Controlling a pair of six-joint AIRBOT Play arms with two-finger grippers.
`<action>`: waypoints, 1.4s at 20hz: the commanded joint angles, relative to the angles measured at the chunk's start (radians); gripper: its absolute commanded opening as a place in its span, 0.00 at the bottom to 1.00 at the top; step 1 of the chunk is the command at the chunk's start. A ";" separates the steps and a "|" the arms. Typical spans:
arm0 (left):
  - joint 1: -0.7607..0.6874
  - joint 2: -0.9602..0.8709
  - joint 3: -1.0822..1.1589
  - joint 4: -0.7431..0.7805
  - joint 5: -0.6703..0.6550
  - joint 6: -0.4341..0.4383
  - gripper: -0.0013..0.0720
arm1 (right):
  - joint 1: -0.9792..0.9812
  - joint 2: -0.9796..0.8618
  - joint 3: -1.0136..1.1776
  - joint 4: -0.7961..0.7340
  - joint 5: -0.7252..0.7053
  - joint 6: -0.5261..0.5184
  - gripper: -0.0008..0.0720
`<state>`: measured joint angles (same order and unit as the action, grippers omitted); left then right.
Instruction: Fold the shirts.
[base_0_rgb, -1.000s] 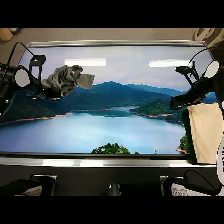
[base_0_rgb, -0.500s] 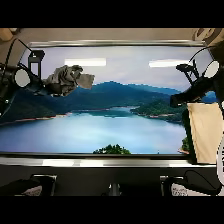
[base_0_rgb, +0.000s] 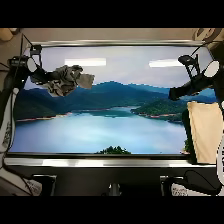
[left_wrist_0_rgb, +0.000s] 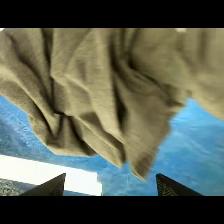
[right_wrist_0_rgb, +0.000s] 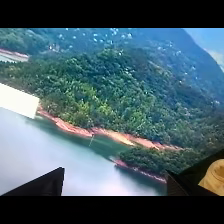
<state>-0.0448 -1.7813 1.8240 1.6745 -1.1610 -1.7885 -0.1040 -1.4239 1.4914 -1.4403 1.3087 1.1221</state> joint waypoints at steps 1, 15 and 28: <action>0.045 -0.253 0.186 -0.071 -0.085 0.000 1.00 | 0.001 0.000 0.000 0.035 -0.011 -0.002 0.96; -0.077 0.150 0.189 -0.116 0.059 0.207 0.05 | 0.001 0.147 0.055 -0.001 -0.019 -0.148 0.83; -0.663 0.650 -0.208 -0.111 0.090 0.040 0.05 | 0.001 0.659 0.114 -0.116 0.145 -0.112 0.84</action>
<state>-0.6388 -1.1297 1.7836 1.5608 -1.0748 -1.6886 -0.1040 -0.8047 1.6043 -1.5414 1.3354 1.0027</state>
